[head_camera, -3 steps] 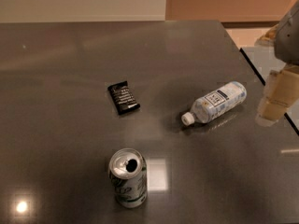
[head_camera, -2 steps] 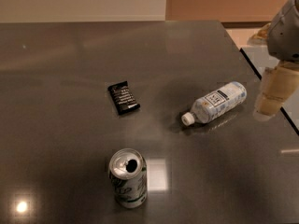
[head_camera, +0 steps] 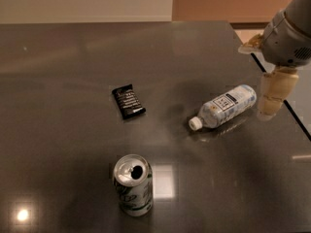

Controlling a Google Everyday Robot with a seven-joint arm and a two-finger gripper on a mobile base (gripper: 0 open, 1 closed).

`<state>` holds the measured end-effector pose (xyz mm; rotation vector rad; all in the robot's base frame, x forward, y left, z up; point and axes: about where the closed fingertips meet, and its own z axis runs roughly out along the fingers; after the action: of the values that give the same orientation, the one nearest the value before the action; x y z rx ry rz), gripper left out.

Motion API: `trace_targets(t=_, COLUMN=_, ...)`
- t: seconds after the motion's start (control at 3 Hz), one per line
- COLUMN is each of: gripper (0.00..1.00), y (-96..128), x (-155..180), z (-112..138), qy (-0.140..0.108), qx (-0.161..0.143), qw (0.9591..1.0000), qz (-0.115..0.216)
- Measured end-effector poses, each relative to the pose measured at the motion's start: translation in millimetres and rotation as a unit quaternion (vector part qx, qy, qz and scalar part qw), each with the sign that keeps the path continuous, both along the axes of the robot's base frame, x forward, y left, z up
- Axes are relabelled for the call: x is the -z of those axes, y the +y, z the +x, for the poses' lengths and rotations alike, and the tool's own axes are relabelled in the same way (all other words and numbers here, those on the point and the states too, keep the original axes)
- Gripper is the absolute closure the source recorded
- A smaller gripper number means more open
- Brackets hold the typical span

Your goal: Pick blue plastic bottle

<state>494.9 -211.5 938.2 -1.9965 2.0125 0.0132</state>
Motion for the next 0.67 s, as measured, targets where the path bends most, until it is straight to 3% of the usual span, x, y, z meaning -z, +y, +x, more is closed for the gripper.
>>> trace_targets(t=0.67, gripper=0.00, y=1, x=40, z=16, qy=0.017, qx=-0.067, qw=0.9976, qz=-0.009)
